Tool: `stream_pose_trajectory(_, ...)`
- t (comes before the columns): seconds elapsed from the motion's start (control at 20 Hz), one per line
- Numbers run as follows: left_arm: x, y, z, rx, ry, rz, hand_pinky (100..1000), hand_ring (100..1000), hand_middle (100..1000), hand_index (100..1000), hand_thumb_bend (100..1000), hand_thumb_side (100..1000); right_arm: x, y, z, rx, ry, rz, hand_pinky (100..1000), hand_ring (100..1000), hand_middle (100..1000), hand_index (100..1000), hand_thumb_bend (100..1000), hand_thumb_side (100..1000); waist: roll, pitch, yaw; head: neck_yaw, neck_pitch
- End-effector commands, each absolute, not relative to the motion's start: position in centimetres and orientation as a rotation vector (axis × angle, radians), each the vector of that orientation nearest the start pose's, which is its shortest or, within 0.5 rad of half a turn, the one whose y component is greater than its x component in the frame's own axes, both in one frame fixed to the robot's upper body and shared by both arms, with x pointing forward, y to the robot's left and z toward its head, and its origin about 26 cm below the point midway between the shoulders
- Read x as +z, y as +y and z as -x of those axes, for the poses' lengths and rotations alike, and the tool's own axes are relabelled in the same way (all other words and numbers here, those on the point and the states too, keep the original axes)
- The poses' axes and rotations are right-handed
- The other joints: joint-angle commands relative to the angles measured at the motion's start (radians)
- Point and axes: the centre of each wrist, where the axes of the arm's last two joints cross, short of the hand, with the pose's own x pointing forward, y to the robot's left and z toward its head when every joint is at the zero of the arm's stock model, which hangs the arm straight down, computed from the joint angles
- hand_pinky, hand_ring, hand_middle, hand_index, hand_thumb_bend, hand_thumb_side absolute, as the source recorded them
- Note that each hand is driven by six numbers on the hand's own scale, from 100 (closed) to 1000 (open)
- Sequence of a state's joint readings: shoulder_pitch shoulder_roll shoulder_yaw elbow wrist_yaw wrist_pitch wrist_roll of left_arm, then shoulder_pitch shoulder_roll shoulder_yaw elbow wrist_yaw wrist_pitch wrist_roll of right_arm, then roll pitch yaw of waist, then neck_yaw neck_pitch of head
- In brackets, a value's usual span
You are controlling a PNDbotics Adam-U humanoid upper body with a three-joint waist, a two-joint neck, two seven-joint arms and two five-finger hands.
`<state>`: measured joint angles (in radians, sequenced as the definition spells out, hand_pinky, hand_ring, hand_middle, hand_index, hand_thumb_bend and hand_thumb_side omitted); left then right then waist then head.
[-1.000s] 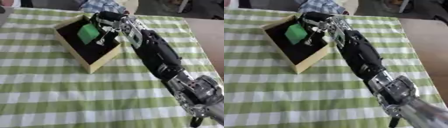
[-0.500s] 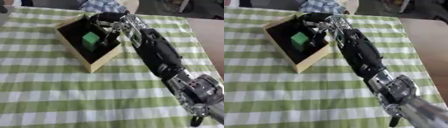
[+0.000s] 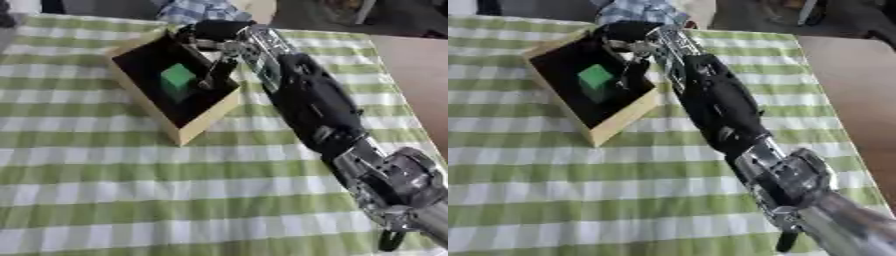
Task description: Pick up objects on the table and place them in the box.
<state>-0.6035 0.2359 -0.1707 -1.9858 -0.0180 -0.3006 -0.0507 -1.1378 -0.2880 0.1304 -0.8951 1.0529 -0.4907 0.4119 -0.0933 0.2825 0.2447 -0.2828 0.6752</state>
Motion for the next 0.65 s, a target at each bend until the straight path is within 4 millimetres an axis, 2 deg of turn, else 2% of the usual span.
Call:
stream_pose_trajectory(0.05, 27.0, 17.2, -30.7, 0.749, 3.297, -0.249, 510, 563, 535, 715, 100, 569, 28.4, -20.8, -48.7, -2.444, 2.304, -1.223, 907, 886, 842, 905, 310, 231, 0.008, -0.028, -0.006, 0.004, 0.005)
stream_pose_trajectory(0.35, 26.6, 17.5, -30.7, 0.753, 3.312, -0.235, 510, 563, 535, 715, 100, 569, 30.4, -22.0, -47.6, -2.362, 2.343, -1.250, 893, 868, 830, 901, 270, 229, 0.014, -0.041, -0.022, 0.010, 0.012)
stream_pose_trajectory(0.65, 26.4, 17.7, -30.7, 0.750, 3.324, -0.219, 511, 564, 535, 715, 100, 570, 32.9, -23.2, -45.4, -2.191, 2.419, -1.248, 845, 822, 780, 887, 188, 229, 0.024, -0.054, -0.045, 0.022, 0.023)
